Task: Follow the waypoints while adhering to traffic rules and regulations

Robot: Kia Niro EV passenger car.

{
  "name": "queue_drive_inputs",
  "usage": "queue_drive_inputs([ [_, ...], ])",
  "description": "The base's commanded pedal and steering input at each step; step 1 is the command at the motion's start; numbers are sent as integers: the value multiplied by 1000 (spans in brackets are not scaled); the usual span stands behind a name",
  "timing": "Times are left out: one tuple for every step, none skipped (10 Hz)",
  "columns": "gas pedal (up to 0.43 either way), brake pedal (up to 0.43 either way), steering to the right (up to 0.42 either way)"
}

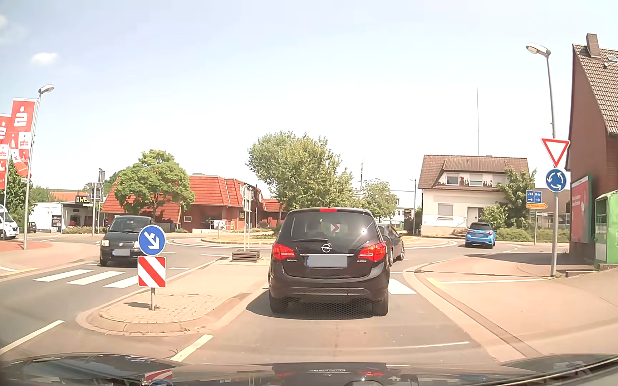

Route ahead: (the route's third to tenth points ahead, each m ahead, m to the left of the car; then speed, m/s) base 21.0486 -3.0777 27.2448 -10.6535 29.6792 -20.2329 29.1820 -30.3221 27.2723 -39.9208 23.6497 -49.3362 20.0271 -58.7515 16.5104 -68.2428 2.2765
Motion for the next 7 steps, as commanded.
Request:
queue_drive_inputs([
  [0,0,6],
  [0,6,7],
  [0,18,7],
  [0,18,6],
  [0,24,6],
  [0,24,6],
  [0,24,7],
])
